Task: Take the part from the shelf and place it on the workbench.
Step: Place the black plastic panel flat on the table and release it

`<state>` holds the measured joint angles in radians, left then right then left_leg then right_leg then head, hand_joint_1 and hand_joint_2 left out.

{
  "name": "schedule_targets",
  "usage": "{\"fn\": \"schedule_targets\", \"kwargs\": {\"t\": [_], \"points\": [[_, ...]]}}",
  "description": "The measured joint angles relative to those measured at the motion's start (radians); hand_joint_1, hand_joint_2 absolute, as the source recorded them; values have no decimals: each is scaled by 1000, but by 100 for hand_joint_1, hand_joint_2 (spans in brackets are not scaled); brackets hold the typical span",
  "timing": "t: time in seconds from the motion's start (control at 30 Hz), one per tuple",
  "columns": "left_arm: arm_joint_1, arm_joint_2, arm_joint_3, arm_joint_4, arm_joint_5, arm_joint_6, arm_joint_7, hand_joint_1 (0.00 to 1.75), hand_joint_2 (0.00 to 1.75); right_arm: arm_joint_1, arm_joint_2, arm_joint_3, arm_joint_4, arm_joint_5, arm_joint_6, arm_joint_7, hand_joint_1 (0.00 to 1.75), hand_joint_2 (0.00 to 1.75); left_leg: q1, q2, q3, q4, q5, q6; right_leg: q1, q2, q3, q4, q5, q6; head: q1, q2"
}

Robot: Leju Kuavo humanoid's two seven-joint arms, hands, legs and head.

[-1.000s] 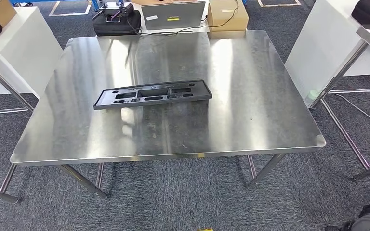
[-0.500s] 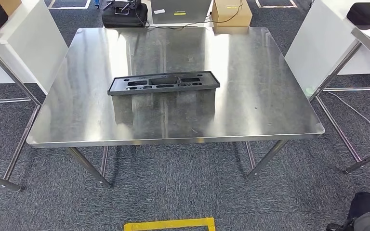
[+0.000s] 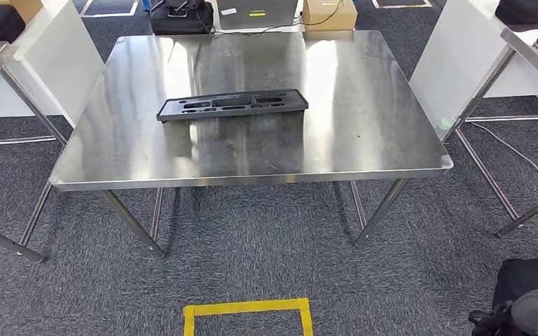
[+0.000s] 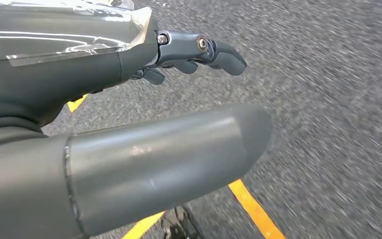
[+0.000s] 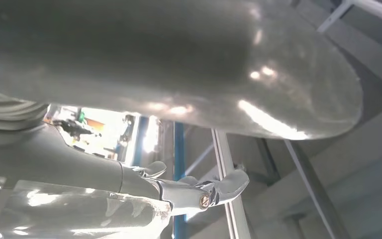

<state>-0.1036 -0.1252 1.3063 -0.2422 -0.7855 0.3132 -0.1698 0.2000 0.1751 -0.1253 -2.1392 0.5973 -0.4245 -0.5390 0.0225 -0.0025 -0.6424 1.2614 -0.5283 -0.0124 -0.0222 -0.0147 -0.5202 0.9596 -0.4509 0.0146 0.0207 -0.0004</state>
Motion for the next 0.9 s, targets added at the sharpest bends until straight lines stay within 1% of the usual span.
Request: {"fn": "schedule_targets", "kwargs": {"t": [0.03, 0.07, 0.1, 0.13, 0.17, 0.2, 0.23, 0.27, 0.3, 0.33, 0.37, 0.4, 0.43, 0.47, 0.5, 0.53, 0.57, 0.6, 0.63, 0.67, 0.7, 0.73, 0.77, 0.8, 0.83, 0.87, 0.9], "points": [[-1, 0, 0, 0, 0, 0, 0, 0, 0, -3, 2, 0, 2, 0, 0, 0, 0, 0, 6, 0, 50, -63, 20, -6, -2, -1, -16, 11, 6, 6, 0, 0], [-2, -1, 0, 0, 0, 0, 0, 0, 0, -6, 3, 0, 4, -1, 1, 0, 0, 0, 8, -2, 102, -136, 22, -11, -3, -1, -31, 23, 10, 12, -1, 0], [-3, -1, 0, 1, 0, 0, 0, 0, 0, -10, 4, 0, 6, -1, 1, 0, 0, 0, 8, -5, 140, -197, 13, -11, -1, -2, -44, 33, 15, 19, -1, 0], [-3, -2, 0, 1, 0, 0, 0, 0, 0, -13, 5, 0, 7, -1, 1, 0, 0, 0, 5, -8, 161, -238, -1, -8, 1, -2, -53, 40, 20, 27, -1, 0], [-4, -2, 0, 2, 0, 0, 1, 0, 0, -15, 5, -1, 7, -1, 1, 0, 0, 0, 0, -10, 162, -251, -7, 2, 2, -3, -59, 42, 27, 35, -1, 0], [-3, -2, 0, 2, 0, 0, 2, 0, 0, -16, 6, -1, 8, 0, 1, 0, 0, 0, -3, -9, 152, -252, -3, 16, 2, -3, -63, 40, 36, 45, 1, 0], [-3, -3, 0, 3, 1, 0, 3, 0, 0, -17, 6, -1, 9, 0, 2, 0, 0, 0, -4, -5, 142, -253, 6, 29, 1, -2, -69, 42, 36, 51, 1, 0], [-3, -3, 1, 4, 2, 1, 4, 0, 0, -18, 6, -3, 10, 1, 4, 0, 0, 0, -5, -1, 130, -255, 17, 44, 0, 0, -79, 56, 20, 50, 1, 0], [-4, -4, 1, 4, 3, 3, 4, 0, 0, -19, 7, -4, 12, 2, 7, 0, 0, 0, -6, 3, 116, -257, 31, 56, 0, 2, -94, 89, -14, 45, 2, 0], [-4, -4, 1, 4, 5, 4, 5, 0, 0, -20, 7, -6, 14, 4, 10, 0, 0, 0, -7, 6, 100, -257, 44, 64, -1, 4, -111, 141, -63, 37, 2, 0], [-4, -4, 2, 4, 7, 5, 5, 0, 0, -22, 8, -6, 16, 5, 14, 0, 0, 0, -9, 8, 83, -257, 57, 68, 0, 6, -129, 207, -112, 30, 3, 0], [-4, -4, 2, 4, 10, 6, 5, 0, 0, -24, 9, -7, 19, 6, 18, 0, 0, 0, -12, 9, 68, -256, 70, 69, 1, 7, -141, 271, -145, 29, 3, 0], [-4, -5, 3, 5, 12, 7, 4, 0, 0, -26, 9, -7, 22, 7, 22, 0, 0, 0, -15, 11, 52, -255, 84, 70, 1, 9, -141, 317, -158, 34, 3, 0], [-4, -6, 4, 5, 13, 7, 4, 0, 0, -28, 10, -7, 25, 8, 26, 0, 0, 0, -18, 12, 37, -254, 97, 70, 2, 9, -126, 333, -149, 42, 3, 0], [-4, -8, 5, 5, 15, 8, 3, 0, 0, -31, 10, -7, 28, 9, 31, -1, 0, 0, -21, 12, 22, -253, 111, 70, 4, 10, -93, 311, -126, 50, 3, 0], [-4, -9, 7, 5, 17, 8, 2, 0, 0, -35, 11, -7, 30, 10, 37, -2, 0, 0, -22, 12, 8, -253, 124, 68, 7, 10, -43, 254, -104, 53, 3, 0], [-5, -10, 8, 5, 18, 9, 0, 0, 0, -40, 12, -7, 31, 12, 43, -3, 0, 0, -25, 11, -3, -253, 136, 65, 11, 10, 17, 172, -96, 48, 3, 0], [-5, -12, 8, 5, 20, 9, -2, 0, 0, -45, 14, -7, 32, 14, 48, -5, 0, 0, -26, 10, -10, -252, 147, 61, 16, 10, 72, 88, -100, 39, 3, 0], [-6, -14, 9, 5, 20, 9, -3, 0, 0, -49, 16, -8, 33, 17, 52, -6, 0, 0, -27, 10, -14, -254, 159, 57, 21, 10, 108, 27, -109, 30, 3, 0], [-6, -16, 9, 5, 21, 9, -4, 0, 0, -52, 18, -8, 33, 20, 54, -8, 0, 0, -27, 10, -17, -257, 170, 51, 26, 10, 124, -8, -118, 21, 3, 0], [-5, -17, 10, 6, 21, 10, -4, 0, 0, -53, 20, -8, 34, 25, 56, -9, 0, 0, -27, 10, -18, -261, 183, 45, 27, 10, 123, -18, -114, 14, 4, 0], [-4, -17, 10, 6, 21, 10, -4, 0, 0, -52, 23, -8, 35, 29, 57, -11, 0, 0, -25, 8, -22, -263, 185, 38, 23, 10, 112, -16, -104, 7, 4, 0], [-3, -17, 11, 6, 21, 10, -4, 0, 0, -51, 26, -8, 36, 32, 57, -12, 0, 0, -23, 7, -30, -255, 168, 32, 18, 9, 102, -16, -92, -2, 5, 0], [-2, -18, 12, 6, 20, 10, -4, 0, 0, -50, 30, -8, 36, 34, 57, -13, 0, 0, -21, 5, -41, -229, 130, 26, 12, 7, 89, -17, -78, -11, 4, 0], [-2, -18, 13, 6, 20, 10, -5, 0, 0, -48, 33, -8, 37, 35, 57, -15, 0, 0, -18, 2, -55, -183, 74, 20, 8, 6, 76, -17, -64, -17, 4, 0], [-1, -17, 14, 6, 20, 10, -5, 0, 0, -45, 35, -8, 37, 36, 57, -16, 0, 0, -16, 1, -70, -119, 16, 14, 9, 5, 61, -16, -51, -22, 3, 0], [-1, -16, 14, 6, 20, 10, -6, 0, 0, -40, 36, -9, 37, 36, 58, -17, 0, 0, -14, 1, -81, -51, -25, 8, 9, 4, 46, -15, -39, -22, 3, 0]]}}
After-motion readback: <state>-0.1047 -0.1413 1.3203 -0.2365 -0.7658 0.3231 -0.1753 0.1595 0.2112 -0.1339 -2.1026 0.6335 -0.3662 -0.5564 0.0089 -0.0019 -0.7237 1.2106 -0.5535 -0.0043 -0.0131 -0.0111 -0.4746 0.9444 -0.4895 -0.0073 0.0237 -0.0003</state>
